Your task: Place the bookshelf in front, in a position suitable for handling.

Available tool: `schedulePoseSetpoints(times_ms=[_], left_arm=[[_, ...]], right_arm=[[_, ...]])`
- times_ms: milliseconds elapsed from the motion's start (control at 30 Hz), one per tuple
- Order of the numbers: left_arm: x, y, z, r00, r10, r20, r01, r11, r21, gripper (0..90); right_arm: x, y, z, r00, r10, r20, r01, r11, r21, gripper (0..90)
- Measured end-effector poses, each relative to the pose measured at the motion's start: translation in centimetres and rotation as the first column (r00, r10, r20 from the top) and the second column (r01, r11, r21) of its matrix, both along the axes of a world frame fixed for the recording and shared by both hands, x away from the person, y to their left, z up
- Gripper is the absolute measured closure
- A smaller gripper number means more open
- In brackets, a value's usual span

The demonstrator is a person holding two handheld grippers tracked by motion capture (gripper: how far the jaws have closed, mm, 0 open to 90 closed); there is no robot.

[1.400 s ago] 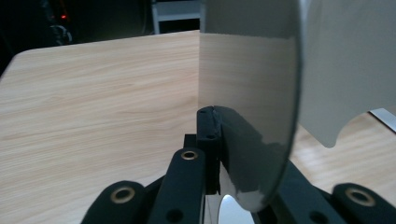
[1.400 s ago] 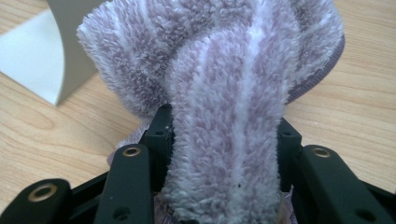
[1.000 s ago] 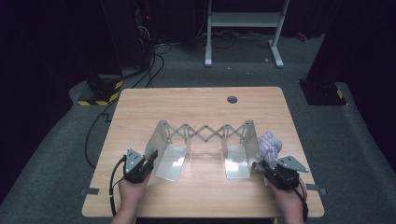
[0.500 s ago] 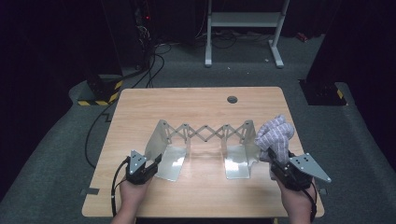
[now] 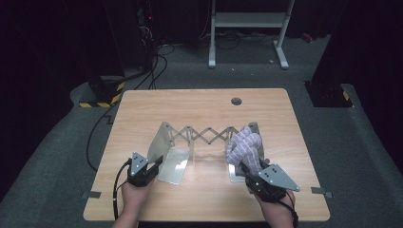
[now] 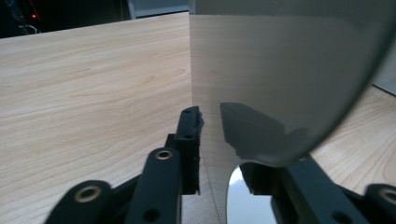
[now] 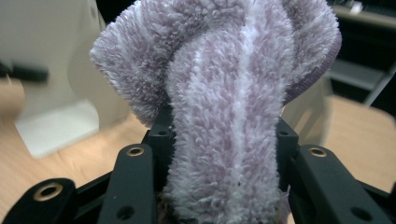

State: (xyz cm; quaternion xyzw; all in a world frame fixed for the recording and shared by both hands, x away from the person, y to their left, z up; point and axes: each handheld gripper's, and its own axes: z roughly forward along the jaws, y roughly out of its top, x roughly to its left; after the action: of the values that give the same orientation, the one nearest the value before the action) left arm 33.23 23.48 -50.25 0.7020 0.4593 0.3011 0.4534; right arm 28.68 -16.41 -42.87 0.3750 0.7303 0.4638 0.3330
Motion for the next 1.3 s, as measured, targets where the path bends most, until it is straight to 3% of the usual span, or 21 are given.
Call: schedulePoseSetpoints(times_ms=[167, 300, 467, 733, 900, 1067, 1300], left_arm=[[-0.1, 0.0, 0.0, 1.0, 0.005, 0.006, -0.005, 0.9997, 0.022, 78.1], [0.0, 0.3, 0.0, 0.9997, 0.025, 0.006, -0.026, 0.9995, 0.019, 80.0], [0.0, 0.9, 0.0, 0.9994, 0.035, 0.002, -0.035, 0.9993, 0.008, 82.5], [0.1, 1.3, -0.1, 0.9991, 0.042, 0.0, -0.042, 0.9991, -0.005, 80.8], [0.1, 1.5, -0.1, 0.9992, 0.04, -0.001, -0.04, 0.9992, -0.009, 77.8], [0.1, 1.8, -0.3, 0.999, 0.041, -0.016, -0.041, 0.9988, -0.026, 64.0], [0.2, 1.7, -0.5, 0.9994, 0.025, -0.026, -0.025, 0.9996, -0.015, 61.9]], right_arm=[[1.0, -0.5, -2.4, 0.9968, -0.042, -0.069, 0.039, 0.9985, -0.039, 57.3], [1.5, -1.0, -3.3, 0.994, -0.069, -0.085, 0.064, 0.996, -0.062, 57.5], [2.5, -2.4, -4.0, 0.987, -0.138, -0.082, 0.129, 0.9858, -0.107, 57.6], [3.5, -4.0, -4.0, 0.9778, -0.198, -0.068, 0.189, 0.9743, -0.123, 57.7], [4.0, -3.0, -4.4, 0.9768, -0.203, -0.069, 0.191, 0.9703, -0.149, 57.8], [5.1, -1.3, -6.0, 0.9712, -0.195, -0.137, 0.169, 0.9686, -0.182, 57.9], [6.3, 1.1, -7.2, 0.9631, -0.197, -0.183, 0.155, 0.9632, -0.219, 58.1]])
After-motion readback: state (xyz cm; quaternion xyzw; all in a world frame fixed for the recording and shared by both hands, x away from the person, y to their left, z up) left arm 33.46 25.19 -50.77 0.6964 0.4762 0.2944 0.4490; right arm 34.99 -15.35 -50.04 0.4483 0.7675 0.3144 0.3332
